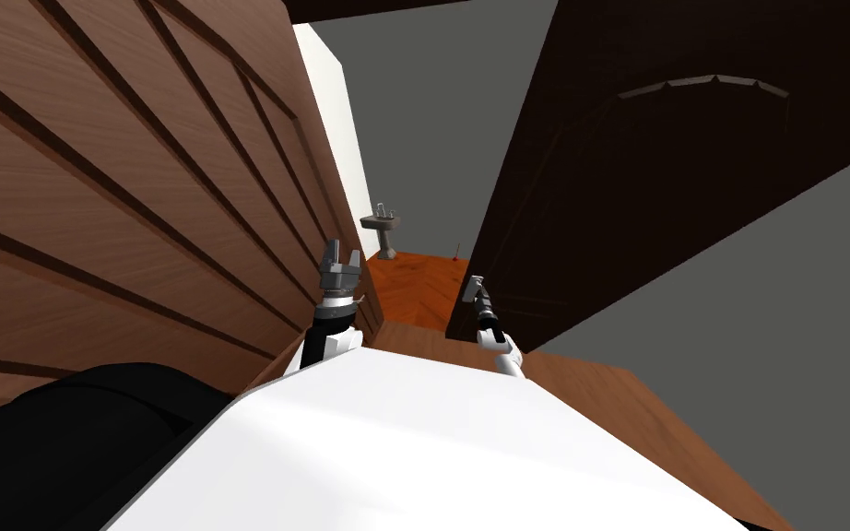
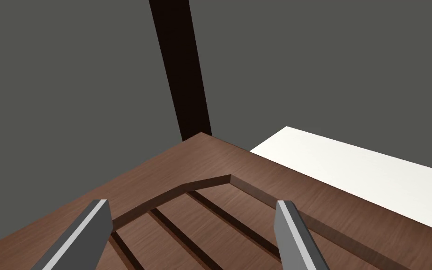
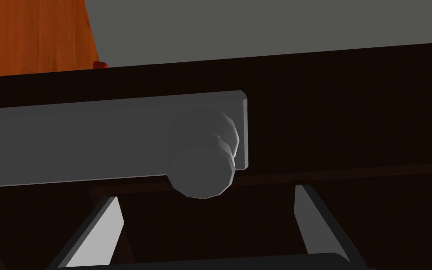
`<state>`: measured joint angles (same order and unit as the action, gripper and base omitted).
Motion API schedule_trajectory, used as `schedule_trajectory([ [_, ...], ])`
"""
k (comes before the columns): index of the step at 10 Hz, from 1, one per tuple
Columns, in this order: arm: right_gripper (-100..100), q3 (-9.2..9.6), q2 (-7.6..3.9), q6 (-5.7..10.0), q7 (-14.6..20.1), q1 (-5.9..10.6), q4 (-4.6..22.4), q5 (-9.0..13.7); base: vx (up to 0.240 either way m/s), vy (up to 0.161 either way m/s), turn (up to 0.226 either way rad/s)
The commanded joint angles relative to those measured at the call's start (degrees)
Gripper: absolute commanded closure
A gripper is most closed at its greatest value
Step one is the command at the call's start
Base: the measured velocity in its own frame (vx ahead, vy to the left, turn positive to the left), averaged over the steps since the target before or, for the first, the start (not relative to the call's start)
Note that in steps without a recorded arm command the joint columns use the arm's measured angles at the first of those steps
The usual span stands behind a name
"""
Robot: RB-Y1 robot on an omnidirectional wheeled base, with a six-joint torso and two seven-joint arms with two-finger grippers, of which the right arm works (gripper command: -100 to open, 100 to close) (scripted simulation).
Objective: Pull the door open
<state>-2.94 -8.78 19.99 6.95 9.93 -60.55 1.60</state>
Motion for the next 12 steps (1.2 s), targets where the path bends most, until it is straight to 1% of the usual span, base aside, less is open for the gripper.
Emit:
schedule_trajectory([
  [1,-100,-1.03,-2.06,1.17,1.25,0.34,1.93,0.74,0.137,0.037,0.182],
  [2,-100,-1.35,-2.81,1.42,1.69,0.30,2.30,0.99,0.139,0.041,0.126],
  [3,-100,-1.91,-4.13,1.87,2.48,0.23,2.96,1.45,0.160,0.044,0.129],
  [4,-100,-2.13,-4.67,2.05,2.79,0.20,3.23,1.63,0.139,0.034,0.112],
  [5,-100,-2.07,-4.04,2.35,2.24,0.92,4.08,1.44,0.055,0.011,0.016],
  [6,100,-2.07,-4.04,2.35,2.24,0.92,4.08,1.44,-0.004,-0.002,-0.015],
  [11,100,-2.07,-4.04,2.35,2.24,0.92,4.08,1.44,-0.011,-0.002,0.001],
  [12,100,-1.26,-4.71,2.44,3.04,0.85,4.15,1.42,-0.143,-0.065,0.129],
])
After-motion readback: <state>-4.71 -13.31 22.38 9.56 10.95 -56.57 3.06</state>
